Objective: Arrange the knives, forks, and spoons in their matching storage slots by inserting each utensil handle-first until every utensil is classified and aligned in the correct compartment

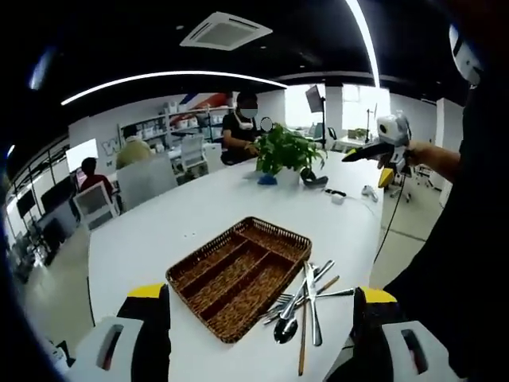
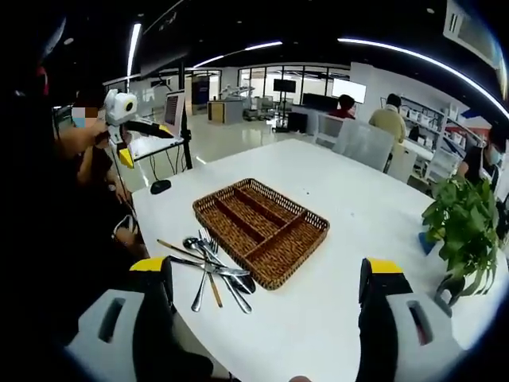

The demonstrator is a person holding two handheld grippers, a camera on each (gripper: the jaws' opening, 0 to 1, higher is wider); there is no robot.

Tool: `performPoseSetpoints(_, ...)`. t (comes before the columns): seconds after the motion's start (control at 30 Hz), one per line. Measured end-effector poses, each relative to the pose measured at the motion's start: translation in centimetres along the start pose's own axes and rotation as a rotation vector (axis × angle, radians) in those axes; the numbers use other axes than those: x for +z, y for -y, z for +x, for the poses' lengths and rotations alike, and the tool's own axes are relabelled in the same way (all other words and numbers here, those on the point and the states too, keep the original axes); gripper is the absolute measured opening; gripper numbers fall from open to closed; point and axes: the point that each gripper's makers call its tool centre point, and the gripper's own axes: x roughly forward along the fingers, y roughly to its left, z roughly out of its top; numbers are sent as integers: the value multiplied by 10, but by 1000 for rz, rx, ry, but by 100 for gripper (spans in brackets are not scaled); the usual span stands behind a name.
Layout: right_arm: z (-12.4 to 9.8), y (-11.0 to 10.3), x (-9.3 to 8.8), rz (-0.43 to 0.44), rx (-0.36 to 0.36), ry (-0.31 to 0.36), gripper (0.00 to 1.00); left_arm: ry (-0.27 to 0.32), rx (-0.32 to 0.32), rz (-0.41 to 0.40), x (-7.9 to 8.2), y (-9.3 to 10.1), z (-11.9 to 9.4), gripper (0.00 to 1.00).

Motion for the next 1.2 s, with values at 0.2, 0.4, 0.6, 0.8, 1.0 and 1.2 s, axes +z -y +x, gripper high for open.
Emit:
performPoseSetpoints(0.2,-4,0,-4,4,-5,4,99,-26,-41,18,-4,17,17,99)
performPoseSetpoints(0.4,-6,1,-8,14,-9,8,99,-43,-48,5,-10,24,32,97)
performPoseSetpoints(0.6,-8,1,-11,14,-10,10,99,-47,12,88,-12,20,44,100)
performPoseSetpoints(0.8,-10,3,-12,15,-14,14,99,-75,-56,58,-24,38,55,100)
performPoseSetpoints(1.0,-10,6,-14,19,-13,21,99,-66,-76,48,-34,47,74,89)
performPoseSetpoints(1.2,-10,7,-17,24,-17,18,99,-98,-109,82,-47,64,103,87)
